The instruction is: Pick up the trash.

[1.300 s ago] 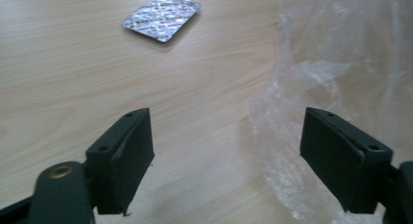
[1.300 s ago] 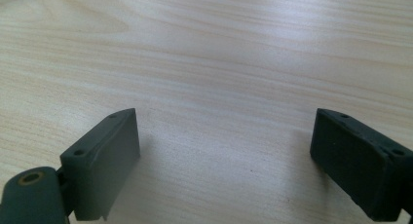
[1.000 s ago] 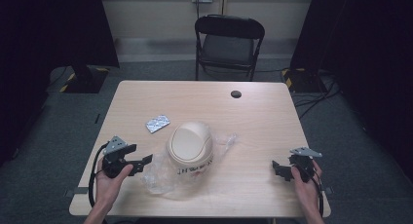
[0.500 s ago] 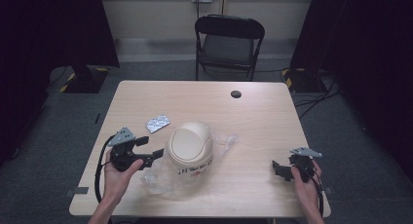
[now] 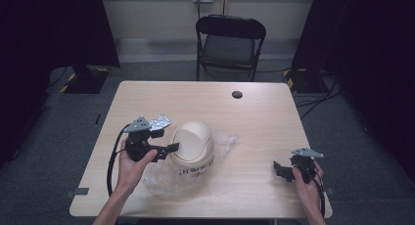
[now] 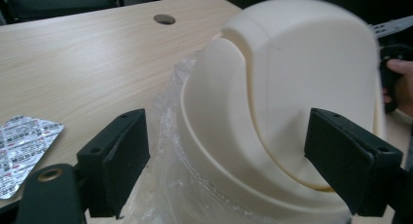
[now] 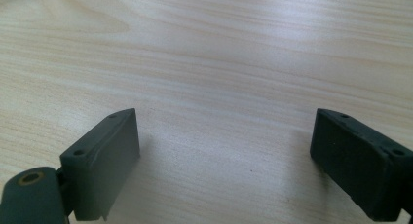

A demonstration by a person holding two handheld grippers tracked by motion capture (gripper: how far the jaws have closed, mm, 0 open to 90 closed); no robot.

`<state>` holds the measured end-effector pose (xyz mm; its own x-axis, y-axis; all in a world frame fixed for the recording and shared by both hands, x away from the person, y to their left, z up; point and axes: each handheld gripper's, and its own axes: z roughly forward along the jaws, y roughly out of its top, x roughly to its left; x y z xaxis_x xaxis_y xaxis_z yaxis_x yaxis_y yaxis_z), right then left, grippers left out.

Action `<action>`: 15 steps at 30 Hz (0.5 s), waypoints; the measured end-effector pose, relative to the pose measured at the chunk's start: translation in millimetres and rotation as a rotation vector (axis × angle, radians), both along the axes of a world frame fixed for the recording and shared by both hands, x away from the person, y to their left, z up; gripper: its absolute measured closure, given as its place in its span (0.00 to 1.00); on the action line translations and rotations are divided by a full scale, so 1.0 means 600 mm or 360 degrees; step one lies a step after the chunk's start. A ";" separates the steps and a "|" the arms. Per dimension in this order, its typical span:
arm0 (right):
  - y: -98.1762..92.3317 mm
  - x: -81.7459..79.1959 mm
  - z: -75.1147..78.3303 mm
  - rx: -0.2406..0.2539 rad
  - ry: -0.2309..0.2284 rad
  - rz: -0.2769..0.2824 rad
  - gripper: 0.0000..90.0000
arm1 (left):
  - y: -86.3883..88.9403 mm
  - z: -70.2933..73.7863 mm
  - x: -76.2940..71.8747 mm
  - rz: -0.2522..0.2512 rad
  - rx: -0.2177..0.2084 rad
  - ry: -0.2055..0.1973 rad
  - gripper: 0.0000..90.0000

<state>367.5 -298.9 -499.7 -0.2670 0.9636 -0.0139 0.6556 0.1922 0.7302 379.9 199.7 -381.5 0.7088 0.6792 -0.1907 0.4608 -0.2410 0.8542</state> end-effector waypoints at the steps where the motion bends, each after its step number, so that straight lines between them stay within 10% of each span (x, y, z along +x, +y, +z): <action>1: 0.000 0.000 0.000 0.0001 0.0001 0.0002 0.11 | -0.001 -0.001 0.003 0.0007 0.0007 0.0005 0.18; 15: 0.000 0.000 0.000 0.0001 0.0001 0.0000 0.11 | -0.015 -0.009 0.032 -0.0019 0.0153 0.0081 0.18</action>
